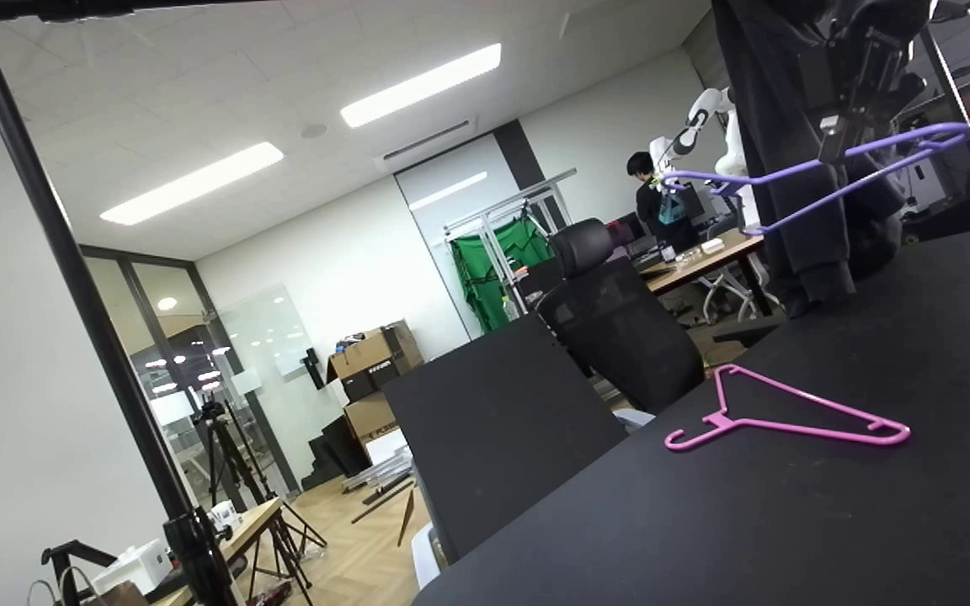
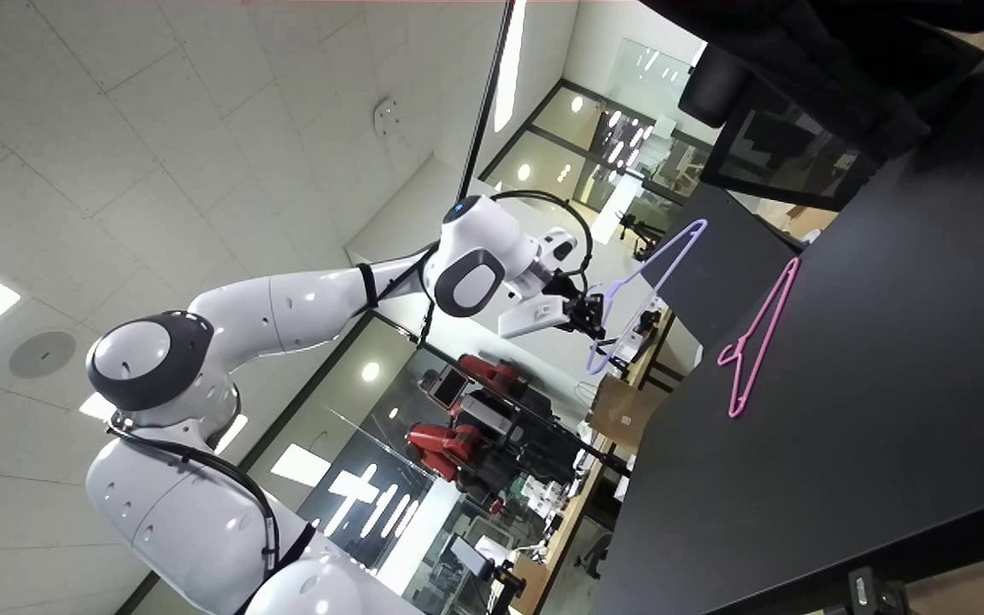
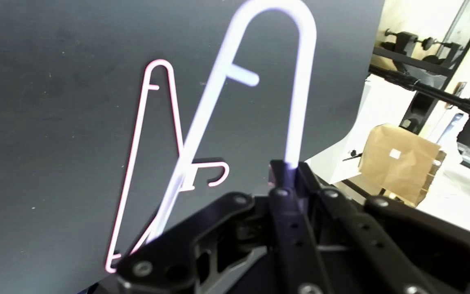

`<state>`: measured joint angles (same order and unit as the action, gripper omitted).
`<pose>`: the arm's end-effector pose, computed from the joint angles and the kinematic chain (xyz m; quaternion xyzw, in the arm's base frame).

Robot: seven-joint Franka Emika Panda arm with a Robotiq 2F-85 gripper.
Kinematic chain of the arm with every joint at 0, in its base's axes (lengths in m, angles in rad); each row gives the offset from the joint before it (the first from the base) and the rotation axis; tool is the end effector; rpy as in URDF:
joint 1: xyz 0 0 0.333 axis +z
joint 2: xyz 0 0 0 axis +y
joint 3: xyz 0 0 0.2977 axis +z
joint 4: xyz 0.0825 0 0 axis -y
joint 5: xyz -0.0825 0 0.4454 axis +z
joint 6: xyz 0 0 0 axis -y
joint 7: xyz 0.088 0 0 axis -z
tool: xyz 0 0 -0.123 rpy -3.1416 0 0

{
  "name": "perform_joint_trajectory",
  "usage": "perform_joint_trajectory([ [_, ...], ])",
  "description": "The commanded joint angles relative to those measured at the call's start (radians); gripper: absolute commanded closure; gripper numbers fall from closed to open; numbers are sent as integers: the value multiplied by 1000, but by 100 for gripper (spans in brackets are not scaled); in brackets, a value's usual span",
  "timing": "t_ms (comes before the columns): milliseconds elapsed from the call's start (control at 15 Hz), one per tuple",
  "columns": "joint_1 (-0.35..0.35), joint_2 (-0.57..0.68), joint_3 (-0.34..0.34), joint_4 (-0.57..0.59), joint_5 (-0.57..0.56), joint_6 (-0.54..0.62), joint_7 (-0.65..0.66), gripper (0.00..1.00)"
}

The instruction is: Take the blue hanger from the table and place it on the rack

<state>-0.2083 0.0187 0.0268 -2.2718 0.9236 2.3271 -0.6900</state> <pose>0.5721 -0.0814 0.2866 -0.9416 0.0650 -0.1540 0.2921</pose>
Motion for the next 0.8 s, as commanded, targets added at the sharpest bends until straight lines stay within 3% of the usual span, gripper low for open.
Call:
perform_joint_trajectory([
  [0,34,-22,-64,28,57,-141,-71,98],
  [533,35,2,-133,107,140,-419,-190,98],
  [733,0,-6,-186,175,100,-641,-211,98],
])
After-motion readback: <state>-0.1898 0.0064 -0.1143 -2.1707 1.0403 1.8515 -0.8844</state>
